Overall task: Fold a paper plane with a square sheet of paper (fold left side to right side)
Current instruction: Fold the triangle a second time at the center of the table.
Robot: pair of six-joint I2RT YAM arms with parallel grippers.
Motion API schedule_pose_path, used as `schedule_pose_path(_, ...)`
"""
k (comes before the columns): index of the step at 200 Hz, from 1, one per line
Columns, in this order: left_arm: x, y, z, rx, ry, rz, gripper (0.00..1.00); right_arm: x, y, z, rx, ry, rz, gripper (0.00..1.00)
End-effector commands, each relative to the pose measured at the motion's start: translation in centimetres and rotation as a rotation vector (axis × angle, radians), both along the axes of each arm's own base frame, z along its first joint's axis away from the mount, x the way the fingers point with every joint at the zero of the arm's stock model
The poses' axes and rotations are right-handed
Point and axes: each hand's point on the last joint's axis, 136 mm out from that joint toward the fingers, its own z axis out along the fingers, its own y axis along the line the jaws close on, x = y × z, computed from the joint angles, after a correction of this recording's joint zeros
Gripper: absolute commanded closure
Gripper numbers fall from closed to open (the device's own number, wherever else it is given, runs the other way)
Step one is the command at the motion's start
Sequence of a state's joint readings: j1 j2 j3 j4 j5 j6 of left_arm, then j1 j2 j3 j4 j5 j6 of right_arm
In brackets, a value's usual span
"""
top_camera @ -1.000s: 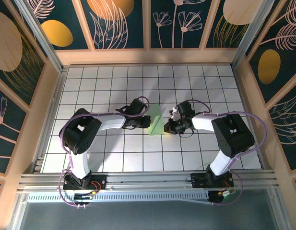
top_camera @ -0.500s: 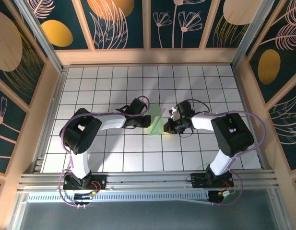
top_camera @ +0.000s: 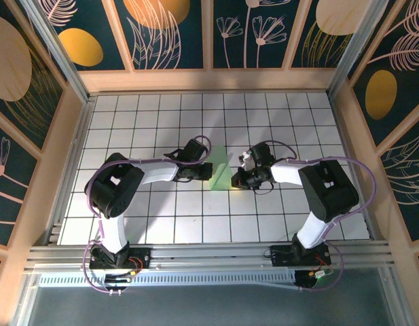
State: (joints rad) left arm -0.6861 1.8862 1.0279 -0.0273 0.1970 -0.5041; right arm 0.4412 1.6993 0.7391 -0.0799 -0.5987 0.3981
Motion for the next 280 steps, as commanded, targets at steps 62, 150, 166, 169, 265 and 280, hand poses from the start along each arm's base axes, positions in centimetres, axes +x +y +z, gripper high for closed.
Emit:
schedule_pose_path(62,-0.5,0.4,-0.9,0.005,0.023,-0.014,1.0,-1.6,-1.5,-3.0,-0.121,0.074,-0.002,1.0)
schedule_pose_path(150,-0.6,0.2,-1.4,-0.008,0.026,-0.017,1.0,-1.6,-1.3,-2.9,-0.112,0.074,-0.001,1.0)
schedule_pose_path(166,-0.6,0.2,-1.7,-0.002,0.031,-0.016,1.0,-1.5,-1.1,-2.5,-0.097,0.066,0.0,1.0)
schedule_pose_path(169,-0.6,0.3,-1.7,-0.001,0.031,-0.015,1.0,-1.4,-1.0,-2.4,-0.093,0.062,-0.001,1.0)
schedule_pose_path(265,-1.1,1.0,-3.0,0.039,0.057,-0.012,1.0,0.9,1.1,5.9,0.136,-0.085,-0.006,1.0)
schedule_pose_path(280,-1.2,1.0,-2.9,0.036,0.056,-0.011,1.0,1.1,2.2,6.1,0.175,-0.082,-0.006,1.0)
